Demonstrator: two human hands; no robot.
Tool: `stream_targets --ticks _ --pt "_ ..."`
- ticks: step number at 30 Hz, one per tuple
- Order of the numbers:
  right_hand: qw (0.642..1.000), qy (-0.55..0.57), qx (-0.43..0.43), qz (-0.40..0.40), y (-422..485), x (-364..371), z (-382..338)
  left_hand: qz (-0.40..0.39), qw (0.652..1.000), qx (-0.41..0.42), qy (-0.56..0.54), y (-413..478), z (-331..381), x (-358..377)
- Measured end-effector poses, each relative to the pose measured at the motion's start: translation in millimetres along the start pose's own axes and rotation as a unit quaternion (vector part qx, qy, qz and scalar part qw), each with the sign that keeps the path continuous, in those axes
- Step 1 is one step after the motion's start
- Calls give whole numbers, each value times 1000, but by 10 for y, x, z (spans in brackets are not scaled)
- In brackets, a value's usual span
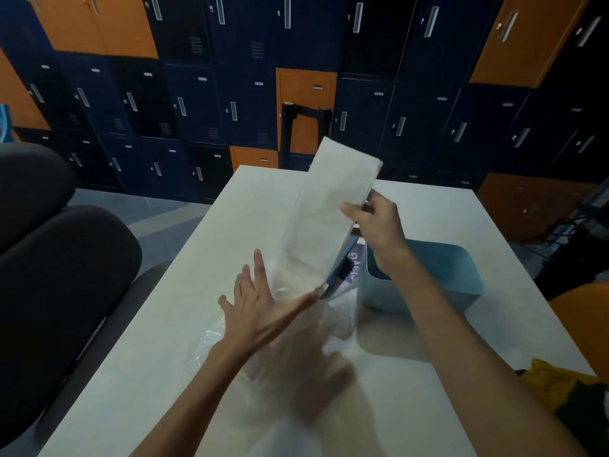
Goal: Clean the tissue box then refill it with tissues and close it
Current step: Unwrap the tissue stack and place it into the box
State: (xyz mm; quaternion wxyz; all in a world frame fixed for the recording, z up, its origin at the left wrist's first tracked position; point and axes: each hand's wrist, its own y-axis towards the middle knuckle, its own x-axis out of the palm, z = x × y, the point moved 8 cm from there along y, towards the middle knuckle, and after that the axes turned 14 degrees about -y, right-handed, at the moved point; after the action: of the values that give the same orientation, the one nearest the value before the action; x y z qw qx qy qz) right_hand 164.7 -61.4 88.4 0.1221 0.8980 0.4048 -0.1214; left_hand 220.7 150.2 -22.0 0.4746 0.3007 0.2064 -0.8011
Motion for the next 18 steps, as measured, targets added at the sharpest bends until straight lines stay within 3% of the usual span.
stream_targets --ticks 4,7,9,11,14,17,18 --pt "994 101 -23 -18 -8 -174 -170 5 991 75 -113 181 503 -240" --pt "980 196 16 -39 -11 -222 -93 -22 940 116 -320 261 933 -443" --pt "982 181 15 -58 -33 -244 -83 -50 908 130 -395 306 1141 -505" --pt "981 174 23 -82 -75 -219 -50 -105 897 129 -409 351 1276 -422" --pt "948 250 68 -186 -95 -56 121 -215 878 85 -419 337 1307 -93" --pt "902 326 -14 -284 -210 63 -17 -332 816 31 -473 180 1278 309" --pt "884 349 2 -311 -277 119 -50 -359 797 20 -485 109 1274 417"
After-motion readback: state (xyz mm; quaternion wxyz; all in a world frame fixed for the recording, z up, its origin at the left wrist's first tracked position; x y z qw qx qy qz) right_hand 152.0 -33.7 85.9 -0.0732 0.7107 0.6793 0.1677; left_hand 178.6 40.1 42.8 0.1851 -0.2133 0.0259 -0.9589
